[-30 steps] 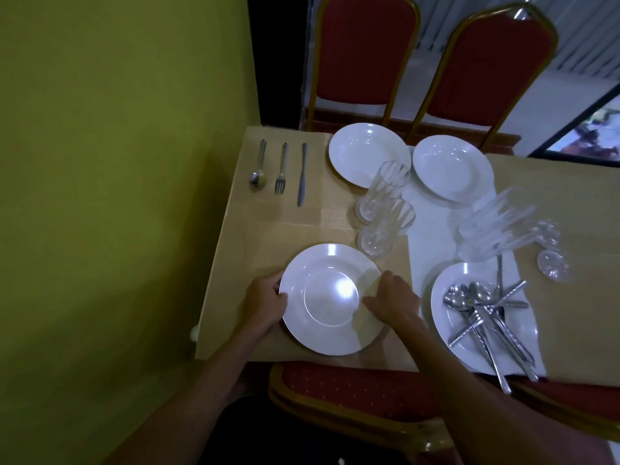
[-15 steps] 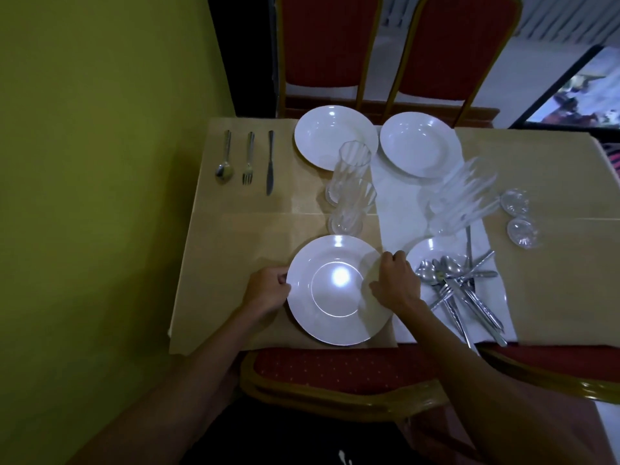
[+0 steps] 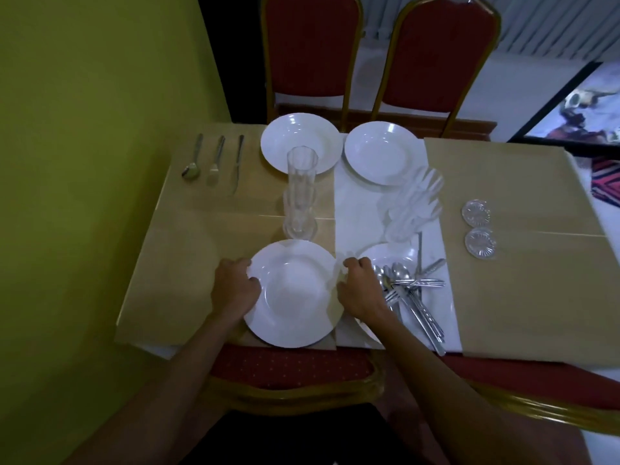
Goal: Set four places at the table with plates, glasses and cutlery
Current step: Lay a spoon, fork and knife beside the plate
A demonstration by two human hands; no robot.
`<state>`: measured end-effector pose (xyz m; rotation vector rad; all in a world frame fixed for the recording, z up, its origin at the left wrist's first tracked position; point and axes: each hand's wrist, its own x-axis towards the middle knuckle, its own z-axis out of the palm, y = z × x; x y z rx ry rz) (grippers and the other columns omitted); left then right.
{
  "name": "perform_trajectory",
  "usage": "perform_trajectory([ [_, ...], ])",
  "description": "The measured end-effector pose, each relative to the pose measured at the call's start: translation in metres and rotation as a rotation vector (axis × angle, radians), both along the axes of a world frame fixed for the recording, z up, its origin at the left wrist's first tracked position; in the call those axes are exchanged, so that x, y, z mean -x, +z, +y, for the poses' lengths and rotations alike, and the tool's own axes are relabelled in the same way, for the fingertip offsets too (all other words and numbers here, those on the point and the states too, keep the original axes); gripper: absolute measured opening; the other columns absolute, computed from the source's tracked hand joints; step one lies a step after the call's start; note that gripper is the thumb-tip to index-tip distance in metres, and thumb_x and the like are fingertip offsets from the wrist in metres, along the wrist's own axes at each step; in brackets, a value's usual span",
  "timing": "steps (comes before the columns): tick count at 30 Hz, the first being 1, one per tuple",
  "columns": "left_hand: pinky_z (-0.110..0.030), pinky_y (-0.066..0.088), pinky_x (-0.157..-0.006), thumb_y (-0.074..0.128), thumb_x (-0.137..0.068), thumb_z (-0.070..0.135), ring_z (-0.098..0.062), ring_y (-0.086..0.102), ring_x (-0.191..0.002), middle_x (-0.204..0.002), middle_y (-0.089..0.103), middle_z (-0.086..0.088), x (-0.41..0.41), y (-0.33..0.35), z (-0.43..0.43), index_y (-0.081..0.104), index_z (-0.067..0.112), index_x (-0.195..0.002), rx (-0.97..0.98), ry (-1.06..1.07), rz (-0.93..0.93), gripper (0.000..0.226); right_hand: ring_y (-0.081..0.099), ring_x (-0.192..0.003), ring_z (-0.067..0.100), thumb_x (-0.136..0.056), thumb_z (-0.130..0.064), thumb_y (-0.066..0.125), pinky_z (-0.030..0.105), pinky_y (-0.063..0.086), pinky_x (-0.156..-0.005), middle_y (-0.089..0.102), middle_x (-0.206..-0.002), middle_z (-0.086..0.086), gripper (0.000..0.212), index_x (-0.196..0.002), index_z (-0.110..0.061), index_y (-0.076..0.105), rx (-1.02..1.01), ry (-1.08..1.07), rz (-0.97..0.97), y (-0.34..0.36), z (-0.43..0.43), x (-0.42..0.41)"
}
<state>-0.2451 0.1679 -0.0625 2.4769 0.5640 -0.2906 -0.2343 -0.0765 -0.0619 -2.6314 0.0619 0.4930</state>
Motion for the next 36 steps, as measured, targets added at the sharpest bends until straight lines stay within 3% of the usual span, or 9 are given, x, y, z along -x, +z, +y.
perform_trajectory([
  [3, -0.042, 0.051, -0.096, 0.060, -0.086, 0.015, -0.028, 0.057, -0.116, -0.126, 0.057, -0.010, 0.000, 0.005, -0.052, 0.065, 0.015, -0.125, 0.066, -0.078, -0.060, 0.040, 0.054, -0.117, 0.033, -0.091, -0.013, 0.058, 0.041, 0.048, -0.094, 0.052, -0.131, 0.014, 0.041, -0.131, -0.006, 0.056, -0.053, 0.000, -0.042, -0.003, -0.026, 0.004],
  [10, -0.035, 0.049, -0.094, 0.058, -0.088, 0.016, -0.025, 0.059, -0.108, -0.117, 0.059, -0.008, 0.010, 0.011, -0.159, 0.062, 0.017, -0.125, 0.214, -0.241, -0.013, 0.038, 0.062, -0.096, 0.031, -0.088, -0.015, 0.063, 0.037, 0.051, -0.080, 0.065, -0.102, 0.014, 0.011, -0.094, -0.010, 0.070, -0.077, -0.080, -0.097, -0.004, -0.102, 0.003],
  [15, -0.031, 0.048, -0.093, 0.058, -0.088, 0.017, -0.022, 0.059, -0.108, -0.117, 0.060, -0.006, 0.016, 0.005, -0.190, 0.063, 0.019, -0.123, 0.226, -0.296, 0.020, 0.035, 0.063, -0.095, 0.033, -0.083, -0.002, 0.059, 0.035, 0.050, -0.078, 0.062, -0.103, 0.014, 0.022, -0.100, -0.009, 0.070, 0.019, -0.020, -0.027, -0.004, -0.142, -0.004],
  [20, -0.033, 0.050, -0.092, 0.059, -0.088, 0.018, -0.022, 0.061, -0.104, -0.114, 0.063, -0.006, 0.014, 0.005, -0.208, 0.067, 0.018, -0.118, 0.198, -0.366, 0.007, 0.031, 0.063, -0.093, 0.032, -0.081, -0.005, 0.061, 0.037, 0.052, -0.076, 0.057, -0.095, 0.008, 0.016, -0.096, -0.012, 0.064, 0.083, 0.125, -0.007, 0.002, -0.151, -0.012],
  [23, -0.032, 0.050, -0.090, 0.058, -0.088, 0.018, -0.021, 0.061, -0.104, -0.113, 0.064, -0.005, 0.013, 0.004, -0.212, 0.068, 0.018, -0.117, 0.174, -0.388, 0.017, 0.031, 0.065, -0.090, 0.028, -0.082, -0.006, 0.061, 0.032, 0.048, -0.071, 0.063, -0.093, 0.007, 0.014, -0.092, -0.017, 0.061, 0.149, 0.170, 0.004, 0.006, -0.149, -0.014],
  [27, -0.033, 0.051, -0.091, 0.058, -0.089, 0.016, -0.020, 0.063, -0.104, -0.114, 0.066, -0.004, 0.015, 0.002, -0.217, 0.071, 0.019, -0.116, 0.195, -0.388, 0.029, 0.030, 0.063, -0.078, 0.022, -0.084, -0.010, 0.063, 0.030, 0.049, -0.068, 0.056, -0.081, 0.000, 0.016, -0.081, -0.023, 0.054, 0.190, 0.191, 0.043, 0.005, -0.144, -0.016],
  [31, -0.030, 0.052, -0.091, 0.055, -0.091, 0.016, -0.018, 0.064, -0.105, -0.119, 0.069, -0.001, 0.019, 0.001, -0.221, 0.071, 0.018, -0.117, 0.246, -0.350, 0.036, 0.031, 0.057, -0.073, 0.021, -0.085, -0.010, 0.065, 0.030, 0.045, -0.065, 0.054, -0.082, 0.000, 0.014, -0.080, -0.019, 0.056, 0.192, 0.265, 0.042, 0.002, -0.142, -0.022],
  [33, -0.030, 0.053, -0.089, 0.055, -0.091, 0.018, -0.017, 0.065, -0.100, -0.113, 0.072, -0.001, 0.019, 0.001, -0.222, 0.073, 0.017, -0.111, 0.266, -0.324, 0.041, 0.027, 0.058, -0.072, 0.021, -0.086, -0.010, 0.064, 0.030, 0.043, -0.064, 0.054, -0.082, 0.000, 0.014, -0.078, -0.017, 0.056, 0.156, 0.249, 0.020, 0.002, -0.142, -0.026],
  [36, -0.039, 0.054, -0.081, 0.052, -0.096, 0.030, -0.017, 0.065, -0.082, -0.086, 0.073, -0.001, 0.016, 0.003, -0.218, 0.073, 0.015, -0.085, 0.303, -0.274, 0.023, 0.028, 0.060, -0.074, 0.022, -0.090, -0.014, 0.058, 0.032, 0.046, -0.062, 0.057, -0.085, 0.002, 0.009, -0.081, -0.015, 0.060, 0.091, 0.212, -0.044, 0.004, -0.143, -0.030],
])
